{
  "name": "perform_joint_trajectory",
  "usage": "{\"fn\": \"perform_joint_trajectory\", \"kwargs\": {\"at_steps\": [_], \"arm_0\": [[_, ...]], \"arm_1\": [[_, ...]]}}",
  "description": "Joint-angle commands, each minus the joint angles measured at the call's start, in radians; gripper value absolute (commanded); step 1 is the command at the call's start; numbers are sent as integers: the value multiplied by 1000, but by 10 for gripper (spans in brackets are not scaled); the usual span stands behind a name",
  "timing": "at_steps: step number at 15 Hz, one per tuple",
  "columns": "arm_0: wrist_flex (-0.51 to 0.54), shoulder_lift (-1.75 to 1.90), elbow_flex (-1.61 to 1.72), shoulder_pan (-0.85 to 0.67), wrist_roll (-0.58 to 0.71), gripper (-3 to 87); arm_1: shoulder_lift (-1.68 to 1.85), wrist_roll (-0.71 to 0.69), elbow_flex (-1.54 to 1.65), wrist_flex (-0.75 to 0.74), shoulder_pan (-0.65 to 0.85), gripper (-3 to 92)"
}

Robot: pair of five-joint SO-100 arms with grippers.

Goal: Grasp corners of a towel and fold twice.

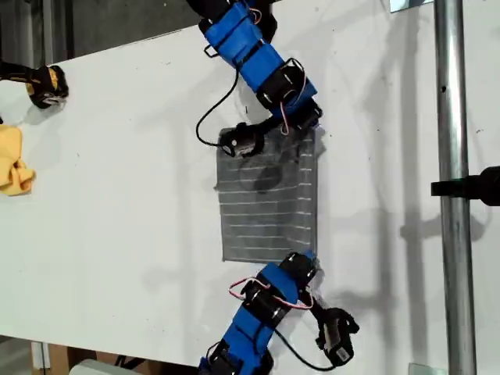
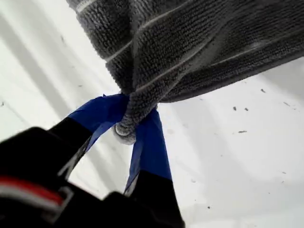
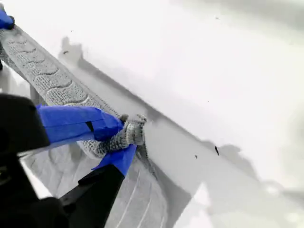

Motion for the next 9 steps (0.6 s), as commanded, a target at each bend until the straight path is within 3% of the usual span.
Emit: {"fn": "perform_joint_trajectory", "kwargs": {"at_steps": [1,5,9], "arm_0": [[41,87,-2,46,8,-15],[18,44,20,31,-41,-15],[37,81,163,-204,32,-15]], "arm_1": [[48,8,-38,38,-57,-2],[11,15,-74,60,-38,-2],[97,-202,43,94,273,-2]]}}
